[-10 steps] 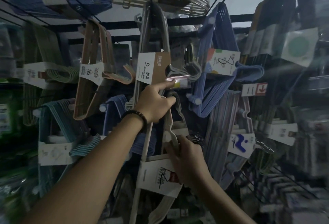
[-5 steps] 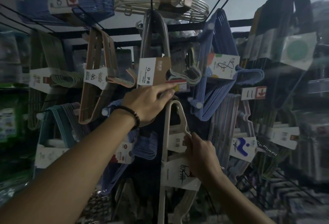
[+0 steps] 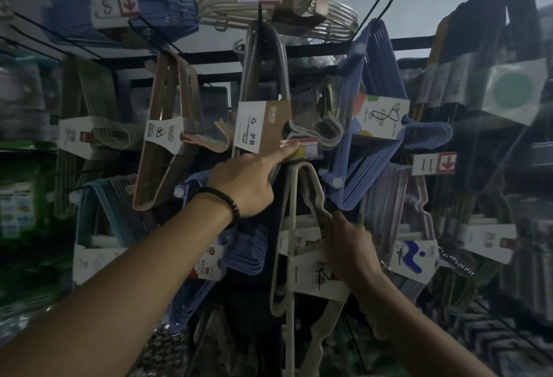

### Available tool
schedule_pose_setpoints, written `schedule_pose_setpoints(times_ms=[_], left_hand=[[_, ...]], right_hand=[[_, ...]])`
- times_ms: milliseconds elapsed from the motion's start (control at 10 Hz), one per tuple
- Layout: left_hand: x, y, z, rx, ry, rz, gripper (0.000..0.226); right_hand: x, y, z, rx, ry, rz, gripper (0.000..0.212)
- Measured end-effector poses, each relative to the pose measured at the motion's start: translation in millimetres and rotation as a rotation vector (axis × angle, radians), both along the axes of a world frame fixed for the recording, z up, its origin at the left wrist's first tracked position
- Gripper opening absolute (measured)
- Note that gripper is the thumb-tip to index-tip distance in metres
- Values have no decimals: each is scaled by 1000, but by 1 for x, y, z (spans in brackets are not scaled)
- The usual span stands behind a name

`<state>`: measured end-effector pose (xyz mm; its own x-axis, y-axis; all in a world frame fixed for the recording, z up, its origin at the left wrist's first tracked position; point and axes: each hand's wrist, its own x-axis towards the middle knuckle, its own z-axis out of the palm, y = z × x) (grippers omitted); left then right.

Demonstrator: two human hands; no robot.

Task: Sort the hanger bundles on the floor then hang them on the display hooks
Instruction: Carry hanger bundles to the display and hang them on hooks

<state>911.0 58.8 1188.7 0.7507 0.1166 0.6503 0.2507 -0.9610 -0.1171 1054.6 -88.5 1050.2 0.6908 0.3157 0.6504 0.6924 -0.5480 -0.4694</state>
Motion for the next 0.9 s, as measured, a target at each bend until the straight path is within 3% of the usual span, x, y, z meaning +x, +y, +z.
schedule_pose_setpoints(times_ms=[300,500,700,900], left_hand=[[0,-1,-8,-57,22,-38,96],[2,-2,-7,-89,39,-44,96],[-4,-1,-3,-49,52,-18,94],[-3,-2,-1,-26,46,1,84]], right_hand=[[37,25,-28,-87,5,-9,8],[49,50,-3,-101,18,-11,17],[61,66,3,-251,122,-79,32],[73,75,-2,-254,225,-41,31]])
